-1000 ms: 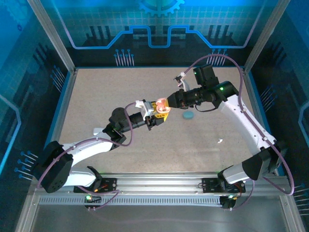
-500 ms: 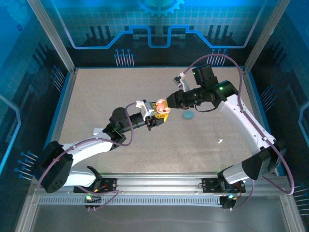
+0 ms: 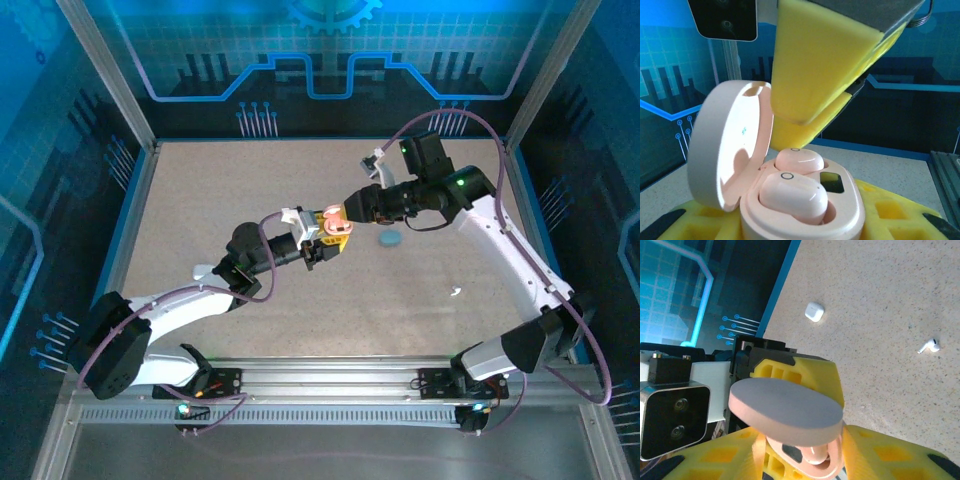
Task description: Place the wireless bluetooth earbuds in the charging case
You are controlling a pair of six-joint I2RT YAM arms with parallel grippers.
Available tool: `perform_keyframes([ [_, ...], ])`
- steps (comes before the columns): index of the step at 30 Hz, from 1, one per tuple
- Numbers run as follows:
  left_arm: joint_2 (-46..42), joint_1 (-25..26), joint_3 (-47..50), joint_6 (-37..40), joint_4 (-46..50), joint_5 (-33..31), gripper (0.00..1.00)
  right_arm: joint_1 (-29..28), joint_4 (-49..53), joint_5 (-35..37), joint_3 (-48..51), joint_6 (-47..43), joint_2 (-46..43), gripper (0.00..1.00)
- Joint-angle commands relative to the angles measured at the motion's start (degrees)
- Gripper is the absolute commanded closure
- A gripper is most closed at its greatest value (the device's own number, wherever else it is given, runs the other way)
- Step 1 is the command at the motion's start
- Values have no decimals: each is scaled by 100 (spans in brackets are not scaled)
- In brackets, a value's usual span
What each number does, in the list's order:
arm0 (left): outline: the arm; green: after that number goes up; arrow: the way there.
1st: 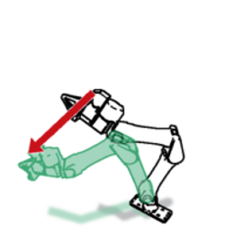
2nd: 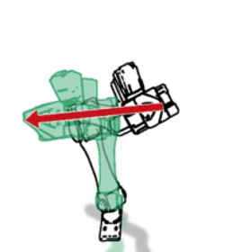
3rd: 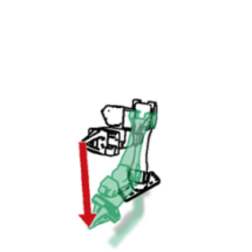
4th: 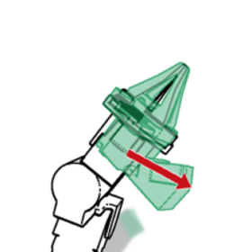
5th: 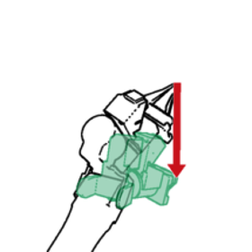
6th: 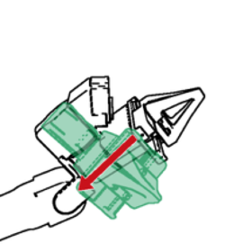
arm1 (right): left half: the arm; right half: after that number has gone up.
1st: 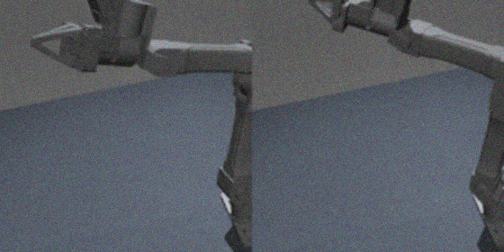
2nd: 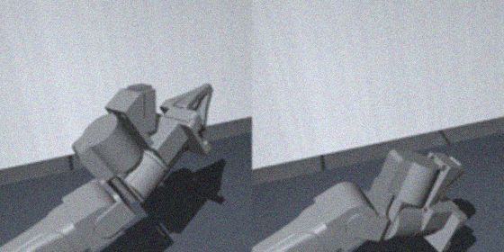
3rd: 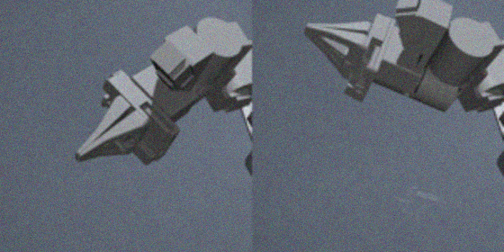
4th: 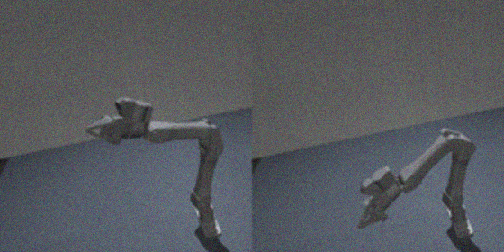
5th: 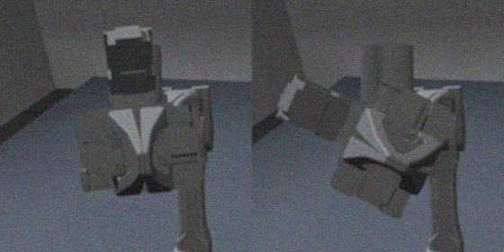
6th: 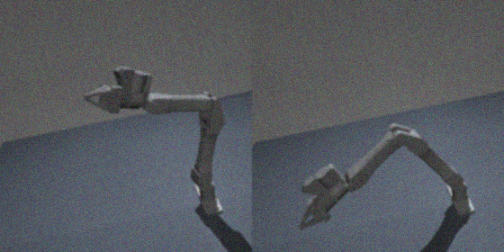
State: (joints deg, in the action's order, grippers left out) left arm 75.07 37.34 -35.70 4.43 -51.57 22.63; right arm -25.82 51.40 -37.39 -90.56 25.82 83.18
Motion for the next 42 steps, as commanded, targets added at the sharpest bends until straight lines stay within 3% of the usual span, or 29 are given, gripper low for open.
perform_keyframes([
  [1, -124, 29, 11, -53, -258, 148, 63, -9, -20, 94, -144, -49, -198, 54],
  [15, -133, 32, -24, -19, -175, 171, 64, 741, -1151, 449, 806, 648, -1192, 48],
  [20, -159, 39, -41, -40, -147, 205, 63, 1026, -1451, 236, 1036, 1104, -1164, 46],
  [27, -203, 54, -40, -92, -86, 244, 63, 983, -1416, -304, 555, 1397, -484, 43],
  [34, -288, 89, -59, -65, -8, 229, 63, 656, -1101, -389, 11, 1257, 185, 42],
  [42, -334, 90, -68, -81, -5, 130, 64, 389, -661, -537, -83, 905, 386, 42],
])
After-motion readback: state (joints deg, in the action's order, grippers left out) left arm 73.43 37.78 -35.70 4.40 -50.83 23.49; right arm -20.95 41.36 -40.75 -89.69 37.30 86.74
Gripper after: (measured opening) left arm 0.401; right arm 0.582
